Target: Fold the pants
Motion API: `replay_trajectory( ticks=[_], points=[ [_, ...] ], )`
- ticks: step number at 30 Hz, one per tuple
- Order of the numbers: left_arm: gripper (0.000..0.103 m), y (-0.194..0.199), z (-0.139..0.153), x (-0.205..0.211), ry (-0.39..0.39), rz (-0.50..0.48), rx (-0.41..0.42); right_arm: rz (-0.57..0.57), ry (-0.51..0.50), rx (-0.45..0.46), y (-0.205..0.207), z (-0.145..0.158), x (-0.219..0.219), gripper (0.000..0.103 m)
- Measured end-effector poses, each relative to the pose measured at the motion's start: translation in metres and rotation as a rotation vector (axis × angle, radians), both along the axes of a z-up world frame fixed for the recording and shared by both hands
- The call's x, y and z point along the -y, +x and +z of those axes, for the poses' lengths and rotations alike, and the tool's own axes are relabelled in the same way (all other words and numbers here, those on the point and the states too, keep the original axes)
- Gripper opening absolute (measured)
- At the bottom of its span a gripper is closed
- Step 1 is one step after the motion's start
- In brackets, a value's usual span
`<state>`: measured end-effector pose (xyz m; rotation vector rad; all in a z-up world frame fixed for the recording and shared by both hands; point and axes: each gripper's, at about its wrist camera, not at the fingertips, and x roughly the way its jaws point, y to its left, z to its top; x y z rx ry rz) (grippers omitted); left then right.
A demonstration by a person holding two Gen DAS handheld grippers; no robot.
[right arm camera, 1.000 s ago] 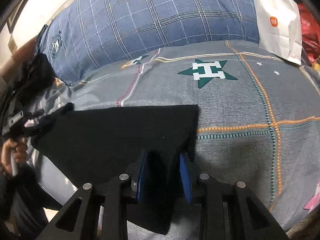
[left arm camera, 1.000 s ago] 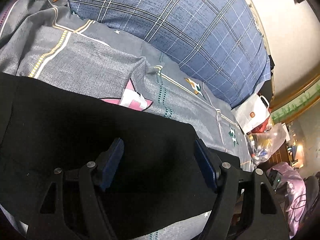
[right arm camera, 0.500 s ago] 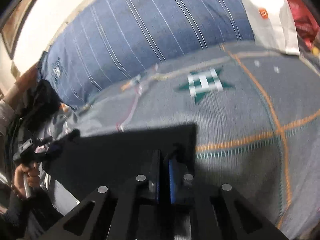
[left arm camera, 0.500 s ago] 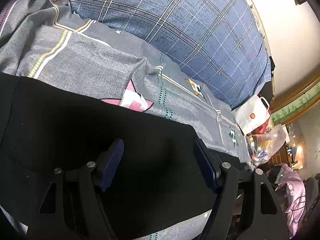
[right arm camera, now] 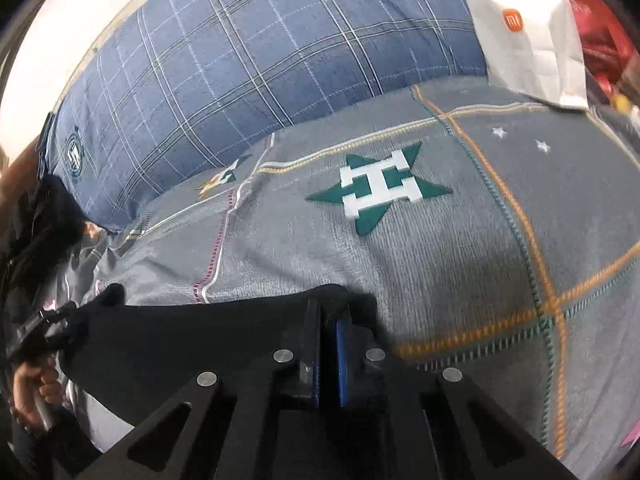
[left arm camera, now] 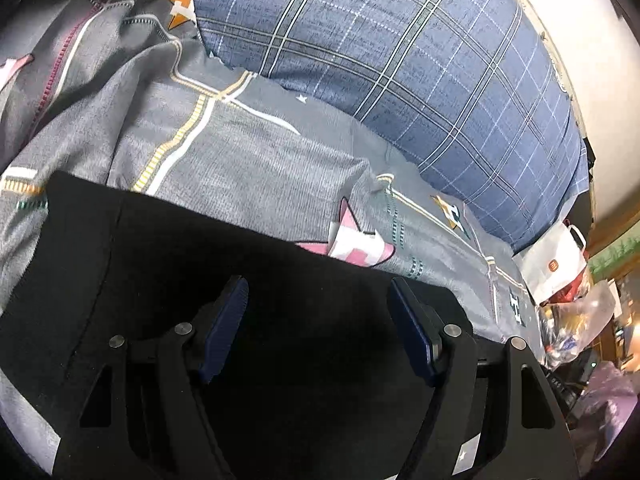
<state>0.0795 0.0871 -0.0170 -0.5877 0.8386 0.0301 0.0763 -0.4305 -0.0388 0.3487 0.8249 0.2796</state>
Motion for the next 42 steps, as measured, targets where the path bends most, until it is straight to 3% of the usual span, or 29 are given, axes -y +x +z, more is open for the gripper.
replay_trajectory(
  ticks=[3,5,9,11,13,14,15,17,20,24,25,27,28,30,33,36,39,41,42],
  points=[
    [0.072,0.002,-0.002,0.003,0.038,-0.009,-0.01,-0.007,-0.033,-0.034,0.002,-0.005,-0.003,0.006],
    [0.072,0.003,-0.002,0.003,0.053,-0.018,-0.01,-0.023,0.0,-0.041,0.003,-0.009,0.0,0.005],
    [0.072,0.005,-0.004,-0.005,0.007,-0.005,-0.001,-0.065,0.044,-0.067,0.0,-0.01,0.007,0.007],
    [0.072,0.006,-0.005,-0.009,-0.023,0.006,0.005,-0.145,-0.02,-0.059,-0.005,0.0,0.008,0.008],
    [0.072,0.007,-0.005,-0.012,-0.043,0.014,0.008,-0.251,-0.154,-0.032,-0.013,0.017,0.004,0.009],
    [0.072,0.008,-0.005,-0.012,-0.044,0.016,0.009,-0.295,-0.224,0.008,-0.018,0.029,-0.003,0.01],
    [0.072,0.009,-0.004,-0.012,-0.046,0.017,0.009,-0.287,-0.225,0.049,-0.021,0.038,-0.011,0.01],
    [0.072,0.008,-0.004,-0.017,-0.084,0.032,0.017,-0.148,-0.162,0.116,-0.021,0.051,-0.046,0.01],
    [0.072,0.002,-0.003,-0.026,-0.15,0.061,0.041,0.202,-0.083,0.154,-0.017,0.055,-0.138,0.01],
    [0.072,-0.01,0.006,-0.05,-0.239,0.146,0.118,0.558,-0.029,0.187,-0.027,0.047,-0.245,0.01],
    [0.072,-0.015,0.01,-0.057,-0.263,0.166,0.15,0.616,-0.055,0.19,-0.028,0.042,-0.271,0.01],
    [0.072,-0.023,0.02,-0.069,-0.276,0.198,0.213,0.608,-0.16,0.172,-0.016,0.026,-0.304,0.01],
    [0.072,-0.027,0.025,-0.072,-0.27,0.207,0.238,0.553,-0.206,0.112,0.004,0.009,-0.315,0.01],
    [0.072,-0.035,0.036,-0.078,-0.239,0.223,0.287,0.495,-0.189,0.133,0.024,0.003,-0.318,0.008],
    [0.072,-0.039,0.041,-0.085,-0.226,0.238,0.304,0.431,-0.186,0.083,0.034,0.006,-0.323,0.009],
    [0.072,-0.037,0.04,-0.091,-0.261,0.242,0.305,0.434,-0.257,0.087,0.026,0.022,-0.327,0.01],
    [0.072,-0.042,0.04,-0.094,-0.266,0.235,0.305,0.465,-0.251,0.19,0.011,0.048,-0.328,0.012],
    [0.072,-0.048,0.042,-0.096,-0.253,0.24,0.309,0.543,-0.239,0.178,0.005,0.044,-0.345,0.022],
    [0.072,-0.052,0.043,-0.097,-0.246,0.244,0.311,0.566,-0.288,0.153,0.007,0.033,-0.356,0.023]
  ],
)
